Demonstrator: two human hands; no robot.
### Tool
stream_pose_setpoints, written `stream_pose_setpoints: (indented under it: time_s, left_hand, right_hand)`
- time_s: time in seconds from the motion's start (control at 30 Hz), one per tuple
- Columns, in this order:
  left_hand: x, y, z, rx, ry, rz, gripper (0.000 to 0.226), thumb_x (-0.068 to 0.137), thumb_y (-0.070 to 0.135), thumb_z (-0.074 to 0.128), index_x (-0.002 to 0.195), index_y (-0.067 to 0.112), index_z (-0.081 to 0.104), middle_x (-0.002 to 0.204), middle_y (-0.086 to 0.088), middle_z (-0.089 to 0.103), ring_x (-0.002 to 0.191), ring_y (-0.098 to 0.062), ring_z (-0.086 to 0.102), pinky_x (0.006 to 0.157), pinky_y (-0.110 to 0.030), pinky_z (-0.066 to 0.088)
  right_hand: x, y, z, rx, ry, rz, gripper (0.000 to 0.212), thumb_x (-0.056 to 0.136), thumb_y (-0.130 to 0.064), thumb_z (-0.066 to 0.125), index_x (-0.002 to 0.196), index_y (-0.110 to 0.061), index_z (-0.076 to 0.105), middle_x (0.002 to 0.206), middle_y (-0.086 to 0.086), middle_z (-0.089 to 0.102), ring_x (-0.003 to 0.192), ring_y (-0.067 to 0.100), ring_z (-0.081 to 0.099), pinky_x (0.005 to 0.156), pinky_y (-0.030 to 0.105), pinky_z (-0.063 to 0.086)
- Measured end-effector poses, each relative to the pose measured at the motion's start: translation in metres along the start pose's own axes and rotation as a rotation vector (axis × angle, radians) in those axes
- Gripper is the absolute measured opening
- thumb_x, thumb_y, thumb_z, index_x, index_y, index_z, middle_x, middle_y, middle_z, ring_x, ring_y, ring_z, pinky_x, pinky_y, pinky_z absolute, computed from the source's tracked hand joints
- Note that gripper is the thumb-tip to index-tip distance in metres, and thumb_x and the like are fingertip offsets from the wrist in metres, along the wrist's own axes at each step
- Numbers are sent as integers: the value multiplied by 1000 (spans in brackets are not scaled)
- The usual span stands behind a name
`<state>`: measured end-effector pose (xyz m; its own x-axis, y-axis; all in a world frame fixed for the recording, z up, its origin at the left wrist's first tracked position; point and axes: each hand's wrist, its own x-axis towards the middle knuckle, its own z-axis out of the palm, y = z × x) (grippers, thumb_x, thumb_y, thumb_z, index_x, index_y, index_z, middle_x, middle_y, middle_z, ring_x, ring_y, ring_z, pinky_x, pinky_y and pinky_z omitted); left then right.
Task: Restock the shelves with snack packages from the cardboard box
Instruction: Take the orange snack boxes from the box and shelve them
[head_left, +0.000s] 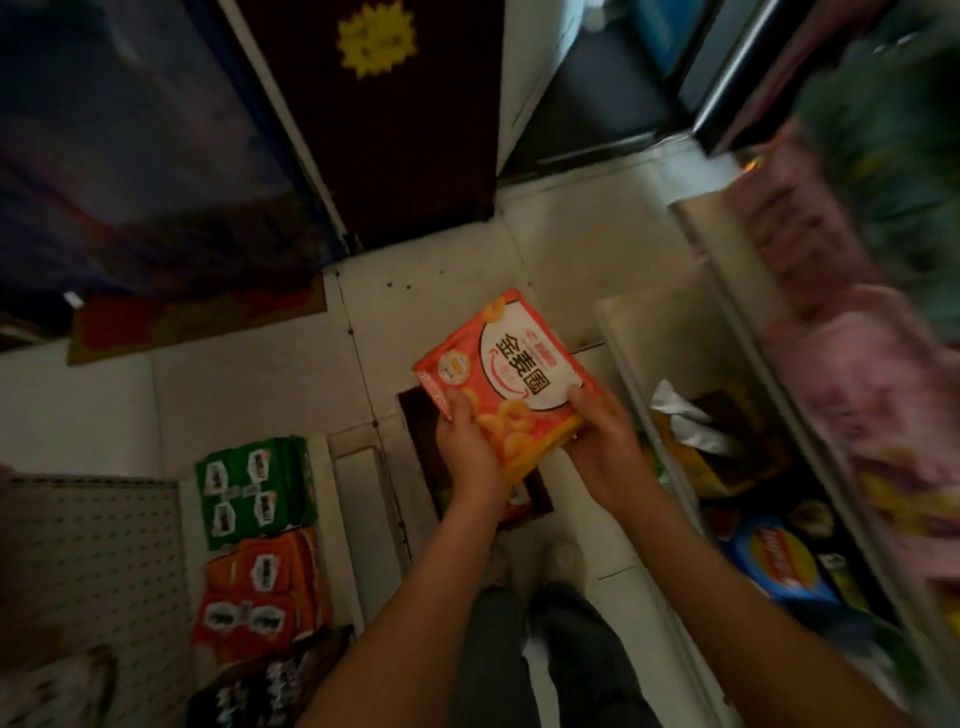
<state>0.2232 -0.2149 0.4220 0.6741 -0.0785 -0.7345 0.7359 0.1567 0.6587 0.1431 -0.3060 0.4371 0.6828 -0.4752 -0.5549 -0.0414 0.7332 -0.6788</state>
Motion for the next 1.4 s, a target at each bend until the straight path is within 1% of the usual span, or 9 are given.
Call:
stream_pose_setpoints:
  time_s: [0.1,0.2,0.4,0.53,0.63,0.9,1.17,1.3,1.4]
  left_hand:
    - [-58,4,18,-37,-106,-18,58,88,58,48,131,19,52,118,-6,67,104,-26,66,91,-48,52]
    - [-119,5,32,-64,-200,-28,44,92,49,48,128,22,52,118,-6,66,105,-28,64,94,-51,50]
    - [-219,0,43,187,-161,470,51,90,51,45,137,37,31,140,-1,43,119,-21,52,97,-46,48]
    - [-294,-26,34,442,-272,831,34,95,51,33,85,32,59,94,5,64,90,-10,63,80,-39,53]
    - [-349,-55,26,552,-408,829,38,99,44,35,68,30,52,69,7,64,66,-7,64,62,-34,54]
    - [-432,-111,18,752,-743,1109,43,92,55,35,93,24,65,82,5,69,78,-14,65,68,-40,55]
    - [-512,-163,11,655,-1111,1154,41,91,52,37,84,18,60,79,2,68,75,-16,64,67,-40,53]
    - [-566,-197,-3,641,-1259,1187,36,90,53,34,80,25,54,71,6,63,64,-10,59,55,-22,42]
    - [-608,-228,-16,632,-1351,1190,31,91,53,36,80,28,52,72,9,64,66,-5,61,56,-25,48]
  right_hand:
    - [-57,-34,9,100,70,-94,27,90,-11,52,114,-4,62,108,15,70,98,27,68,76,36,58]
    - [-111,-67,4,102,170,-226,40,83,-14,63,120,1,59,118,21,64,111,36,61,97,53,46]
    - [-229,-118,-29,94,243,-468,26,80,-16,66,104,-6,68,102,17,71,94,34,69,77,44,56]
    - [-314,-126,-70,134,288,-569,11,83,-16,65,93,-14,69,99,13,73,94,32,69,77,44,57]
    - [-373,-127,-103,152,363,-608,12,85,-17,64,96,-14,68,102,14,72,95,31,69,80,47,56]
    - [-494,-117,-162,223,573,-704,32,85,-21,66,111,-4,61,106,17,70,97,33,68,83,49,55]
    - [-599,-99,-197,270,810,-864,29,86,-23,63,112,-8,60,103,14,72,93,31,70,74,42,58]
    - [-657,-84,-222,287,908,-948,19,86,-24,61,100,-10,63,95,12,74,86,28,71,69,40,59]
    - [-704,-72,-250,293,986,-972,26,83,-29,63,102,-10,63,96,13,74,86,29,71,70,41,58]
